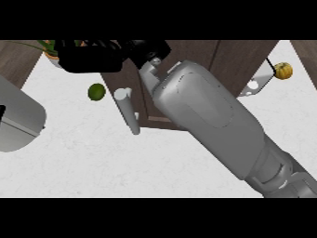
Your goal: Pick up the wine, place it into the cabinet and close the cabinet
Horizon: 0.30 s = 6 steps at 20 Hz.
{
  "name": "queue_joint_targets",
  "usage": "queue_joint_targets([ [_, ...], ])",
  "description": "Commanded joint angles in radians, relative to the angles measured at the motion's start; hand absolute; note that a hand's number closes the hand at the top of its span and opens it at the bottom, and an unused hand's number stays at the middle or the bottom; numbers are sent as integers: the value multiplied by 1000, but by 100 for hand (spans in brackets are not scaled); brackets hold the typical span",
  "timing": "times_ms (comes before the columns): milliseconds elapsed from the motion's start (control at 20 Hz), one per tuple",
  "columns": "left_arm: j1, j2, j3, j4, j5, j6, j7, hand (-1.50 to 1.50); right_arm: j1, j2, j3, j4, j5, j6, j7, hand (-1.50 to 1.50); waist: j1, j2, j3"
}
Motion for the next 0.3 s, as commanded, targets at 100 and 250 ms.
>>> queue_joint_targets([
  [100,-35,11,23,11,13,-4,29,-150,18,-82,-50,163,53,1,-63,150,-10,49,3],
  [250,-47,-25,-29,-34,-21,61,42,-150,27,-86,-59,173,45,21,-86,150,-7,51,4],
])
